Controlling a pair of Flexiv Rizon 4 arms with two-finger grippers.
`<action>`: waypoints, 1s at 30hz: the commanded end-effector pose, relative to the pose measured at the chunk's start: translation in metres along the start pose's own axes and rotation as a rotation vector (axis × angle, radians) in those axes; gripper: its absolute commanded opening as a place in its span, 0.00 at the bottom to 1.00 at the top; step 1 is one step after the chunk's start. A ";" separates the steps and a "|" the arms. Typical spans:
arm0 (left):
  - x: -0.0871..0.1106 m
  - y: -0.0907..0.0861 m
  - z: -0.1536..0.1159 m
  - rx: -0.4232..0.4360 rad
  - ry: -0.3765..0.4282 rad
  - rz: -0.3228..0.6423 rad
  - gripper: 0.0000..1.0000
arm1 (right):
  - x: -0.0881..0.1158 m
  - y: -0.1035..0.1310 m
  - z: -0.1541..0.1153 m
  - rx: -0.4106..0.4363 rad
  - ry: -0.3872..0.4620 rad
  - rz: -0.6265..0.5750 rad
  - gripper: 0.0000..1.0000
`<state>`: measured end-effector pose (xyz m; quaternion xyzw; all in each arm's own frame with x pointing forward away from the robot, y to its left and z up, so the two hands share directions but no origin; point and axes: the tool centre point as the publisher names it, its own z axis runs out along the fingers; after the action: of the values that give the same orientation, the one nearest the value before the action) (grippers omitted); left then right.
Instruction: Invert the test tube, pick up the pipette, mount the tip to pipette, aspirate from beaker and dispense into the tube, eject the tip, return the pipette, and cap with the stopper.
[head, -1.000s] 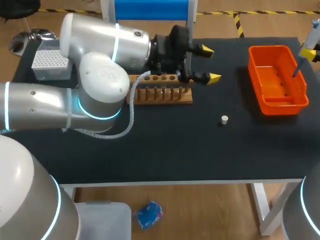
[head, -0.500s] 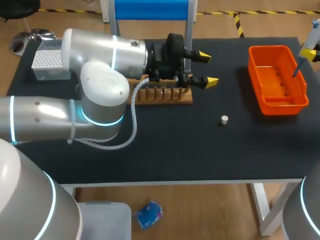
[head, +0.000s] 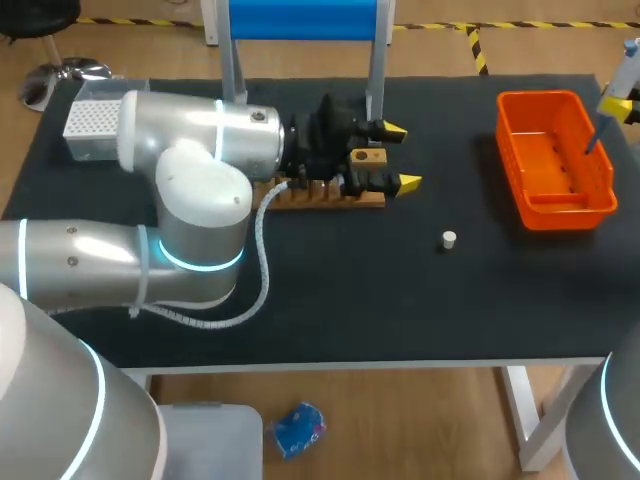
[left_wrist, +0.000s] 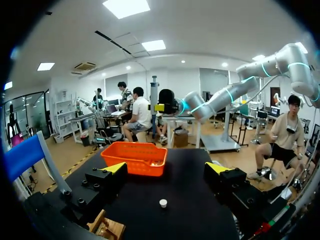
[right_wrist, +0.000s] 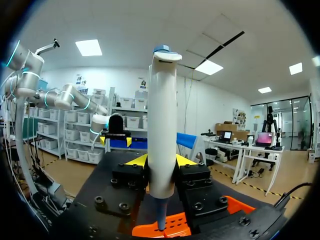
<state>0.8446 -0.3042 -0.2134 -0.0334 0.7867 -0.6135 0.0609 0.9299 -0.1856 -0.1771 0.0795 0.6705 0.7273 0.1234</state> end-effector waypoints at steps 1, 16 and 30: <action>0.005 0.009 -0.015 0.150 -0.018 -0.005 1.00 | 0.001 0.001 0.000 0.003 -0.001 0.000 0.00; 0.006 0.024 -0.017 0.215 -0.020 0.015 1.00 | 0.001 0.001 0.000 0.003 -0.001 0.000 0.00; 0.009 0.023 -0.019 0.199 -0.044 0.002 1.00 | 0.001 0.001 0.000 0.003 -0.001 0.000 0.00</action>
<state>0.8360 -0.2807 -0.2301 -0.0382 0.7299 -0.6782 0.0769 0.9299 -0.1856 -0.1771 0.0795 0.6704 0.7273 0.1233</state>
